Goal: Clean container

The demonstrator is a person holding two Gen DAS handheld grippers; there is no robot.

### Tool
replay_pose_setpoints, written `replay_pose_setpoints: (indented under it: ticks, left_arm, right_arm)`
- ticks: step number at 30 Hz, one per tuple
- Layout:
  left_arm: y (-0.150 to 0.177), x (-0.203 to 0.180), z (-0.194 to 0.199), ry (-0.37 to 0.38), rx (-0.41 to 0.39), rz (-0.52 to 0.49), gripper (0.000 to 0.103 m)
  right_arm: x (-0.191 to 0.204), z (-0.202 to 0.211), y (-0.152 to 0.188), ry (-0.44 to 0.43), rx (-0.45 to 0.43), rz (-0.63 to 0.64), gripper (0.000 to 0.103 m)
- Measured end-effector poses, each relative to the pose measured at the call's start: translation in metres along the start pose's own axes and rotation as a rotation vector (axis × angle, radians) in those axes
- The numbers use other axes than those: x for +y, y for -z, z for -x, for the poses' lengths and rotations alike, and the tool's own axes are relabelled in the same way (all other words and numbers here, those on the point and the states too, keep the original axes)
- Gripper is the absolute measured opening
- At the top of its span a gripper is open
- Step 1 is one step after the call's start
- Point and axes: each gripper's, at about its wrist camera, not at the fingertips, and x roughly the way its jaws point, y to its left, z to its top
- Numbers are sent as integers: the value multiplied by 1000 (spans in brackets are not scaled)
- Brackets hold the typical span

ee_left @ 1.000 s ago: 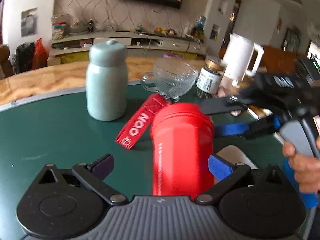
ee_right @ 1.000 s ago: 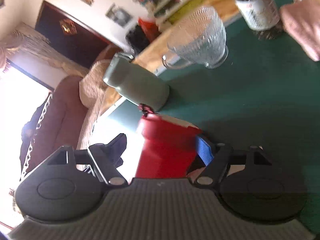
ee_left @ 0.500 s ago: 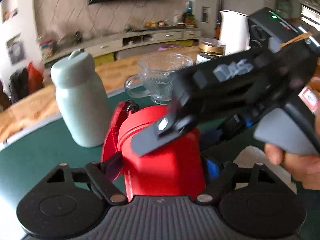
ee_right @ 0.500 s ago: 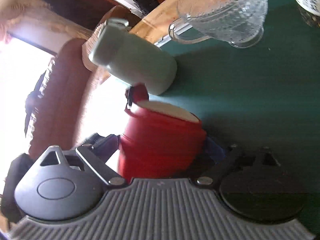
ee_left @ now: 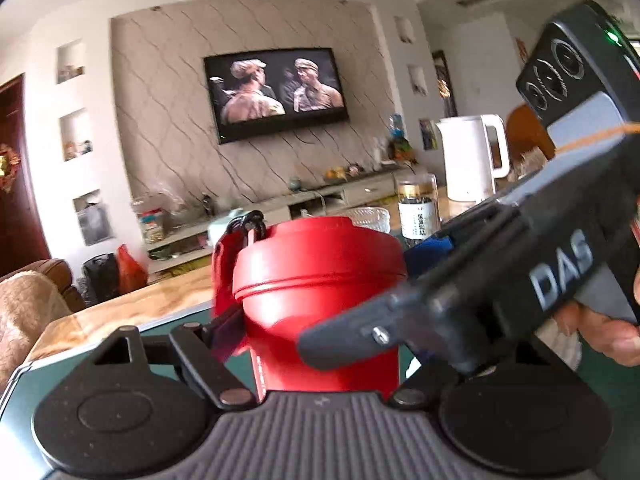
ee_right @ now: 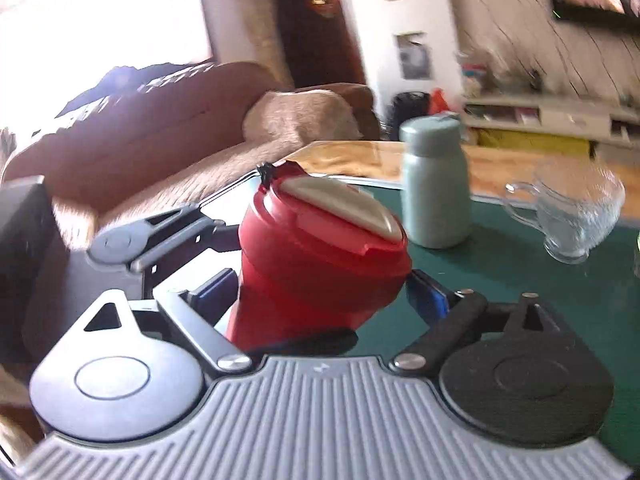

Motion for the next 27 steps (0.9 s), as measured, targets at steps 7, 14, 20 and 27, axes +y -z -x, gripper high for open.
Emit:
replay_pose_setpoints:
  ticks: [7, 14, 20, 27]
  left_arm:
    - [16, 4, 46, -46, 30, 114, 85]
    - [22, 20, 65, -45, 64, 121, 85]
    - [20, 37, 55, -31, 98, 164, 90]
    - [26, 48, 48, -3, 197, 241, 97]
  right_arm:
    - [47, 4, -8, -26, 37, 67, 95]
    - [76, -1, -7, -18, 60, 91, 96]
    - [62, 16, -8, -51, 34, -44, 96]
    - [30, 60, 11, 127, -14, -127, 96]
